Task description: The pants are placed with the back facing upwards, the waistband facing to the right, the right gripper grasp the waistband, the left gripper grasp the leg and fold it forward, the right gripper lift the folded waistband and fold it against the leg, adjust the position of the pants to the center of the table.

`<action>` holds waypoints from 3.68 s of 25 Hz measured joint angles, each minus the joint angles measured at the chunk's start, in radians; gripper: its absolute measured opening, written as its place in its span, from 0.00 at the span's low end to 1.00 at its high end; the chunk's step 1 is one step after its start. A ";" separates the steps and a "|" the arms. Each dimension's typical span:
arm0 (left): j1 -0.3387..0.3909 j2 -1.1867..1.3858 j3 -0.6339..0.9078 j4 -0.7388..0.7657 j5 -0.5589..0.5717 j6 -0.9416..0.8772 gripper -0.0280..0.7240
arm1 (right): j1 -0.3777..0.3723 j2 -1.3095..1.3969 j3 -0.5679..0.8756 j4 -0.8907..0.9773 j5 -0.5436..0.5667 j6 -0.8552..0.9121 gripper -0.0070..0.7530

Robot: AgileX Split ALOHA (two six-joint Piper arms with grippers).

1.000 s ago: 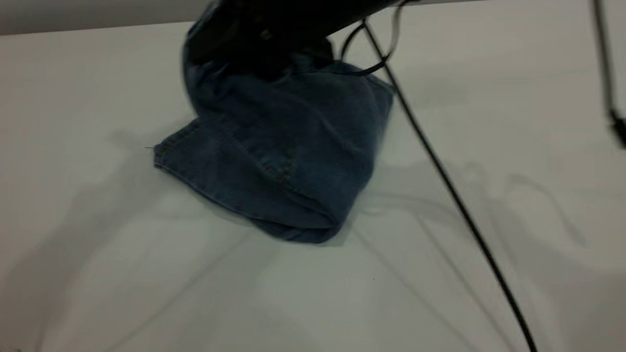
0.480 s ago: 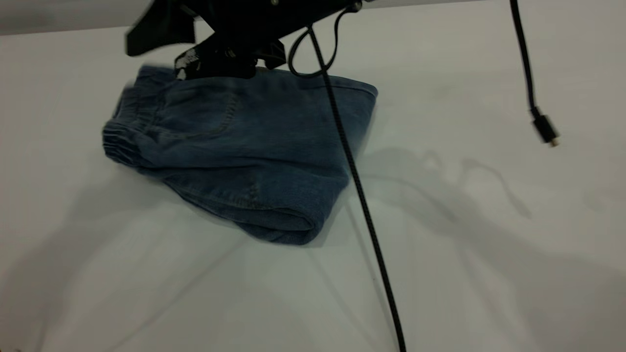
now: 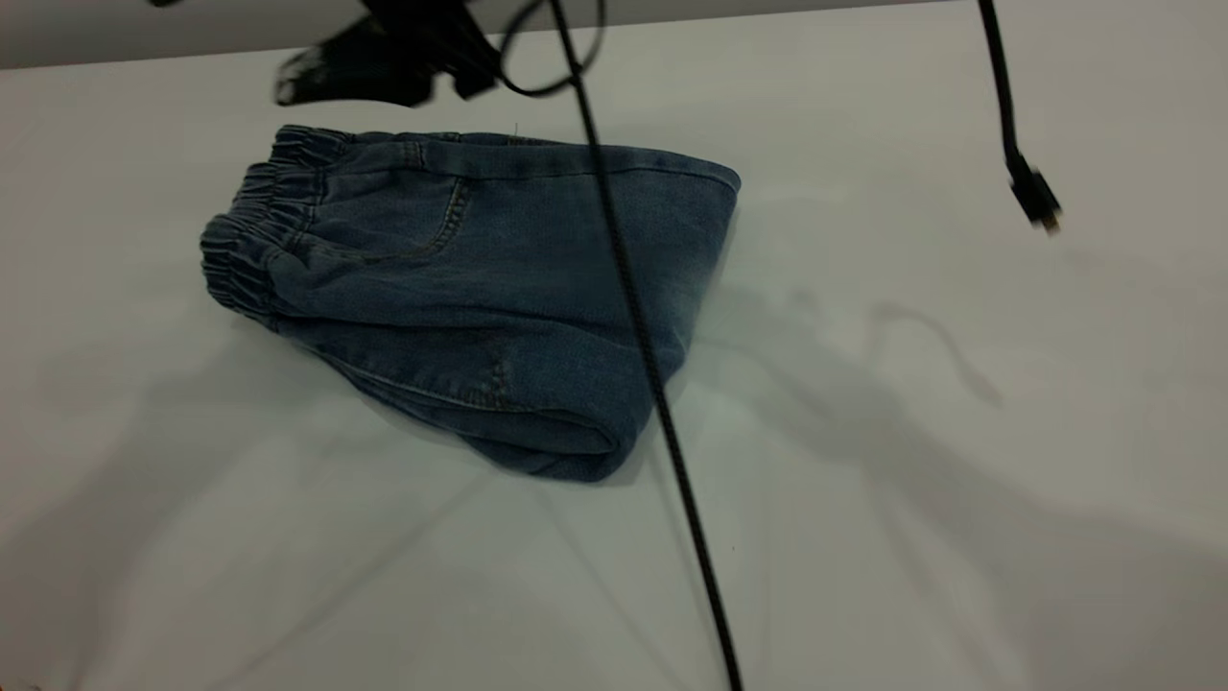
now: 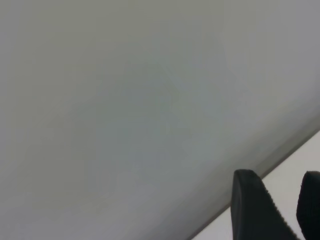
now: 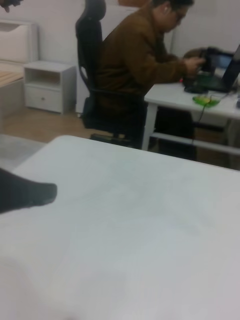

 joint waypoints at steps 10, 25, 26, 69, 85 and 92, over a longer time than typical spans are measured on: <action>0.000 -0.061 0.000 0.000 0.014 -0.003 0.35 | 0.014 0.066 -0.263 -0.800 0.184 0.883 0.66; 0.000 -0.119 -0.001 0.001 -0.009 -0.045 0.35 | 0.036 0.237 -0.320 -1.192 -0.011 1.539 0.64; 0.000 -0.120 -0.001 0.001 -0.010 -0.048 0.35 | 0.038 0.241 -0.320 -1.153 -0.023 1.537 0.64; 0.000 -0.163 0.000 0.001 -0.028 -0.047 0.35 | 0.029 0.249 -0.321 -0.959 -0.075 1.668 0.60; 0.000 -0.163 0.001 0.001 -0.030 -0.047 0.35 | 0.034 0.276 -0.322 -1.111 0.045 1.655 0.54; 0.000 -0.163 0.001 0.001 -0.030 -0.047 0.35 | 0.034 0.276 -0.322 -1.111 0.160 1.492 0.54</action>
